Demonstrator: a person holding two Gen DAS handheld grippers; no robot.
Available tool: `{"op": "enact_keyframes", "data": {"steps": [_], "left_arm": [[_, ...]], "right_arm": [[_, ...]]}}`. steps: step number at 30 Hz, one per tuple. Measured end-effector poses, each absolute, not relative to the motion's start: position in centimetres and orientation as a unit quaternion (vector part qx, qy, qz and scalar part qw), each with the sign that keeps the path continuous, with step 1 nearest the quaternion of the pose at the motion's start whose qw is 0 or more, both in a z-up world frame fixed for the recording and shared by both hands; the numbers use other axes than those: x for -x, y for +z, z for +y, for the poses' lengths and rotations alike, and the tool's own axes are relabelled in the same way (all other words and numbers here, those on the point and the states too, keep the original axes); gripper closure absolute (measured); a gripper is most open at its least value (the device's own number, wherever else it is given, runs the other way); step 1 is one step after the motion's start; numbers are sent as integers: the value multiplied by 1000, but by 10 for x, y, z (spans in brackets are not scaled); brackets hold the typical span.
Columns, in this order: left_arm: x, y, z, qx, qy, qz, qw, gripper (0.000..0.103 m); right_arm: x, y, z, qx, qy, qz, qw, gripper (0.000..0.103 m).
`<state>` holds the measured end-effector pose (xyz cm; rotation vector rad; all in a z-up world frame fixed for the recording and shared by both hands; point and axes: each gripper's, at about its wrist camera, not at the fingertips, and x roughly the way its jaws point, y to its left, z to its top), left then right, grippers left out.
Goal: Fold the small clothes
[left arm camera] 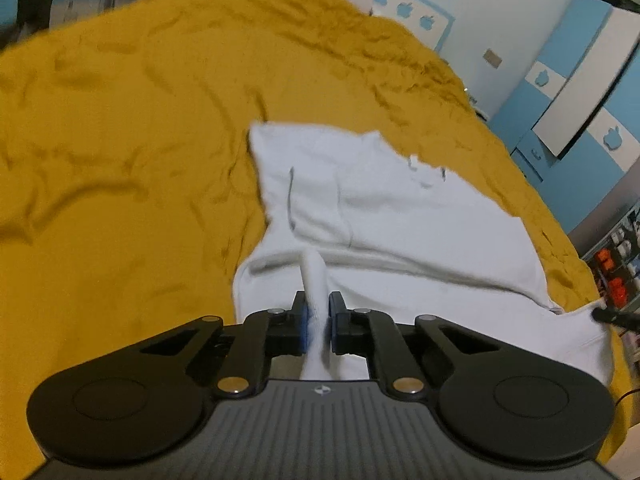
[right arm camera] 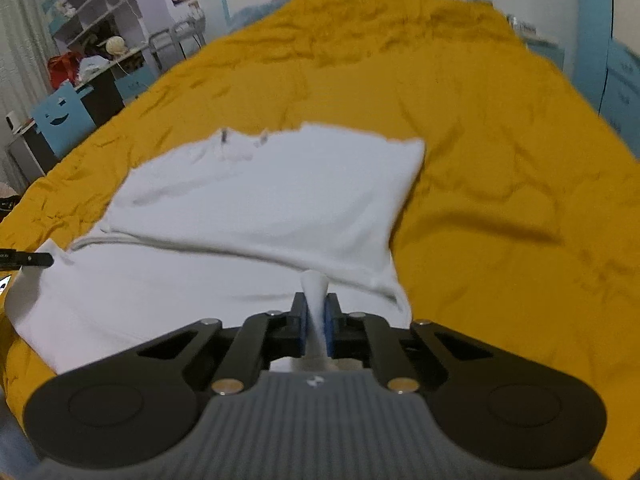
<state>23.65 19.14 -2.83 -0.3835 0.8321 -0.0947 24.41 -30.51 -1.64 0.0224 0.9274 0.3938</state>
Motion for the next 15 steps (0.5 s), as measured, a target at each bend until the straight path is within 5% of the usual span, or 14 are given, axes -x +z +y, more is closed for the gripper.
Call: {"op": "enact_keyframes", "data": {"steps": [15], "left_arm": [[-274,96,170,57,-60,256,963,93]], "right_arm": [[-263,112,-298,48,172,324,929,102]]}}
